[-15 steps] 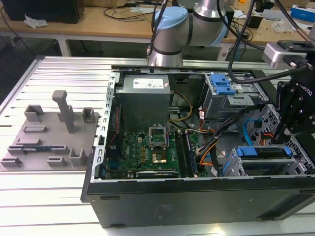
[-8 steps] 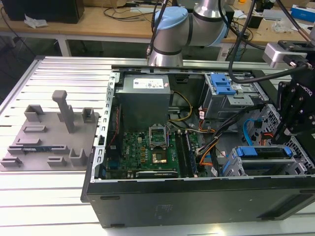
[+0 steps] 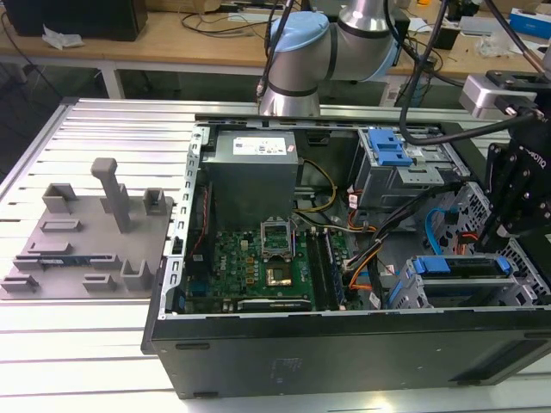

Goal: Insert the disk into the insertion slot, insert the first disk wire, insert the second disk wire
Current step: 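Insert the first disk wire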

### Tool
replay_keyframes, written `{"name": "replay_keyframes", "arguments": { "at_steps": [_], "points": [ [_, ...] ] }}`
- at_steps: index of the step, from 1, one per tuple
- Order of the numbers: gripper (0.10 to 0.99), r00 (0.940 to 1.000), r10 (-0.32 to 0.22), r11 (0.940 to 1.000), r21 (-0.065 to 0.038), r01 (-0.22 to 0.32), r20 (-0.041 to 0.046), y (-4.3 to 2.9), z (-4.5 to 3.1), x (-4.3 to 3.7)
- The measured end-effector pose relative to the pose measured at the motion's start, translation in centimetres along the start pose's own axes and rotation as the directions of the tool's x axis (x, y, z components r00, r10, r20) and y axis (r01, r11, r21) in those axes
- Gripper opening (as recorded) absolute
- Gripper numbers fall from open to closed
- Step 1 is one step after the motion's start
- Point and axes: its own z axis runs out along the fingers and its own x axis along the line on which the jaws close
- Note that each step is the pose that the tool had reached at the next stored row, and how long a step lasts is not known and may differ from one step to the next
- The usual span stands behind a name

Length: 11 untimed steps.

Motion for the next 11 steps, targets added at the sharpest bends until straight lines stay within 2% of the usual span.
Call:
{"name": "replay_keyframes", "arguments": {
  "at_steps": [5, 11],
  "points": [
    [0.165, 0.9999, 0.015, 0.9999, -0.002, -0.015, -0.0028, 0.0, 0.12, -0.16],
    [0.165, 1.0, -0.001, 1.0, 0.0, 0.001, -0.0019, -0.05, 0.29, 0.16]
  ]
}}
